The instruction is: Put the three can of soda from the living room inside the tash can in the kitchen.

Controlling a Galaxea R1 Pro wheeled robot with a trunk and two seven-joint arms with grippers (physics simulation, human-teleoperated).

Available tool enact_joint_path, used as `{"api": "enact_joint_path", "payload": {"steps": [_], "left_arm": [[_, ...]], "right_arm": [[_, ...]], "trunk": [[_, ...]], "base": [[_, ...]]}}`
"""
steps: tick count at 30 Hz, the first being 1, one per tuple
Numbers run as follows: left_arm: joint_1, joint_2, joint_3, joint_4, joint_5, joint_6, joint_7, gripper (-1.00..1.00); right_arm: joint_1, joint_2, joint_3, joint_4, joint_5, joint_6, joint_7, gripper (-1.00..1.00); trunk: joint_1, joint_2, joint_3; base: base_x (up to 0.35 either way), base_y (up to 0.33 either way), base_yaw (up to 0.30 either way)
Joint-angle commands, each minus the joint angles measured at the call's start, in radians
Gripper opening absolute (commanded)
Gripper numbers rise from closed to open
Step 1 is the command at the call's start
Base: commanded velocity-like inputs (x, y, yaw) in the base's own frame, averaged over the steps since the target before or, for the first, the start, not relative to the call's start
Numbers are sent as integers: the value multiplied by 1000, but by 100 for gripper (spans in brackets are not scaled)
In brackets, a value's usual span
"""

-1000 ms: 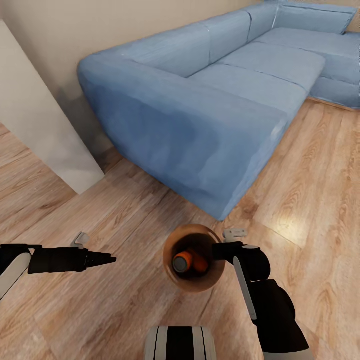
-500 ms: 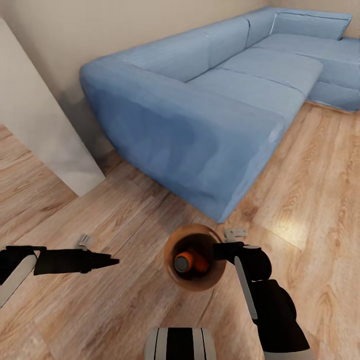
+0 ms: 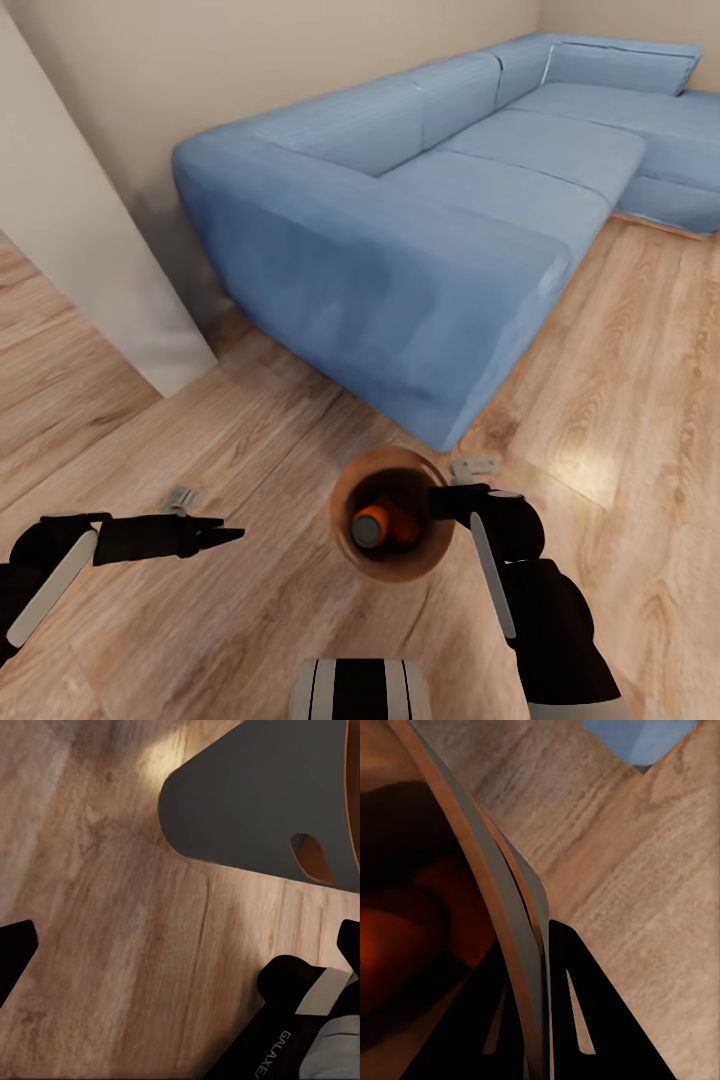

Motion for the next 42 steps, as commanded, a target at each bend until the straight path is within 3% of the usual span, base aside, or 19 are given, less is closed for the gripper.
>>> {"api": "enact_joint_path", "payload": {"steps": [1,27,42], "left_arm": [[0,0,0,-3,-3,0,0,100],[0,-8,1,-33,-6,-6,-7,100],[0,-8,2,-32,-4,-8,-7,100]], "right_arm": [[0,0,1,0,-26,0,4,-100],[0,-1,-21,0,-26,0,8,-100],[0,0,-24,0,-26,0,7,-100]], "trunk": [[0,0,2],[0,0,44],[0,0,68]], "base": [[0,0,90],[0,0,11],[0,0,-111]]}}
